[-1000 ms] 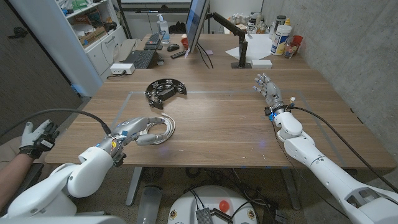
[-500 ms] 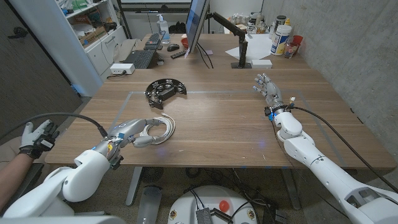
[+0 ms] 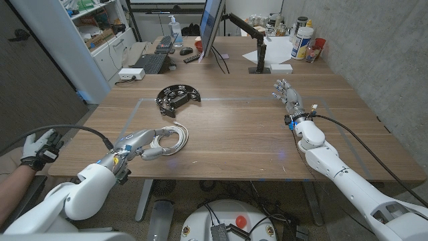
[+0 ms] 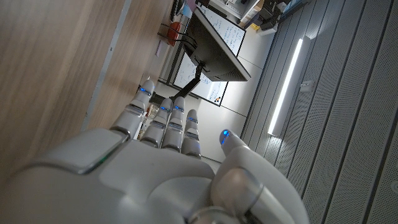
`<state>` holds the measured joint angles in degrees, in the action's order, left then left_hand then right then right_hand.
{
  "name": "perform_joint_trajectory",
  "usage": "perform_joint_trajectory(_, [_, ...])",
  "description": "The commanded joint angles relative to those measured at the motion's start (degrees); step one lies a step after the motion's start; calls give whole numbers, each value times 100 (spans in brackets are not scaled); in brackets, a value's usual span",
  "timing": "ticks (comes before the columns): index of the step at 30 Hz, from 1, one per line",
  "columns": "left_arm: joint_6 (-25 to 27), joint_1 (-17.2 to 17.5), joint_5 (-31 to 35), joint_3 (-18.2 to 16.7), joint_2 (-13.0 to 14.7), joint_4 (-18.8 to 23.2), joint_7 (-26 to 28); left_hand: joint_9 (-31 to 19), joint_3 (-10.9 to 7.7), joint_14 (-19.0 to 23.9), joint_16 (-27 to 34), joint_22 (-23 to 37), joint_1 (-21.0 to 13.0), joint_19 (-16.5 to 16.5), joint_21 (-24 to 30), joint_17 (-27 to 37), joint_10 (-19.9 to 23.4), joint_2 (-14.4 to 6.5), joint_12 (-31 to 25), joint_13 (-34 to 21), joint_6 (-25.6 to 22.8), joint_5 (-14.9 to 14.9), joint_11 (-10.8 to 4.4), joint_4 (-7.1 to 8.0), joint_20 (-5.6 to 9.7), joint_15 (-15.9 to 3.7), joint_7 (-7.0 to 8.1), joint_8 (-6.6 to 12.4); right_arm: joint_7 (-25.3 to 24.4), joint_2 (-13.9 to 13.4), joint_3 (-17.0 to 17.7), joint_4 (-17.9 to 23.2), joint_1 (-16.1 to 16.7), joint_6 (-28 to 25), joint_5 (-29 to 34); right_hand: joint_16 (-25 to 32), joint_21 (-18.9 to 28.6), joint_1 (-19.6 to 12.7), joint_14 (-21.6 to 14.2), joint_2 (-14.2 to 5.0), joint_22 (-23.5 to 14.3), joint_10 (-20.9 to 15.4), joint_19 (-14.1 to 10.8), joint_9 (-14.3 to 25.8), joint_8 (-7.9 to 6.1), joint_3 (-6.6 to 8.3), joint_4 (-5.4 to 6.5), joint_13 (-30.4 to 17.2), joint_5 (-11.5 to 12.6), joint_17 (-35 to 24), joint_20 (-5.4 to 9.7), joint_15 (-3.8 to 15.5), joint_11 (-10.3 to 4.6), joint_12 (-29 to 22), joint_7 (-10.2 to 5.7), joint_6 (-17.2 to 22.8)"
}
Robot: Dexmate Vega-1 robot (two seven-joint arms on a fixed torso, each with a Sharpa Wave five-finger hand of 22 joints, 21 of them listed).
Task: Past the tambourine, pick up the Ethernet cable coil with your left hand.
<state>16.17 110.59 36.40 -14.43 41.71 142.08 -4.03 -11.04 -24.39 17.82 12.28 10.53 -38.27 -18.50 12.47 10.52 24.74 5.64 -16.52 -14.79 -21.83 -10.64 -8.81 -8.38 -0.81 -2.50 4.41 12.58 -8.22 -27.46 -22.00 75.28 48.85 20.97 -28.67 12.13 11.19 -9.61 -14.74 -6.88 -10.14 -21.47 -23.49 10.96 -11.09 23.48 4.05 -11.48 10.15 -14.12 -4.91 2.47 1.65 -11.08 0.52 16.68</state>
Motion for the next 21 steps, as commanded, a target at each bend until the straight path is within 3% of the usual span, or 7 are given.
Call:
perform_joint_trajectory(1, [-153,10,52,-41,-226,-77,-46,-29,8,57,-14,21,-11,-7,-2,19,38,-52,-17,-27,-56,-55,-9,1,31,-520,4,-5,-10,0,-6,8,4,2,14,33,30,6,16,-66,-6,11,9,-5,-23,-10,-4,-8,18,3,11,59,-27,-37,-28,7])
perform_joint_trajectory(21, [-261,-18,-37,-62,-350,-198,-53,-30,34,88,-7,21,-3,-11,-4,23,59,-77,-16,-37,-94,-55,-9,13,19,-516,3,-2,-34,-4,-8,25,7,-30,21,36,34,7,20,-68,-7,5,1,-5,-26,-12,-4,-8,18,7,13,60,-20,-40,-31,12])
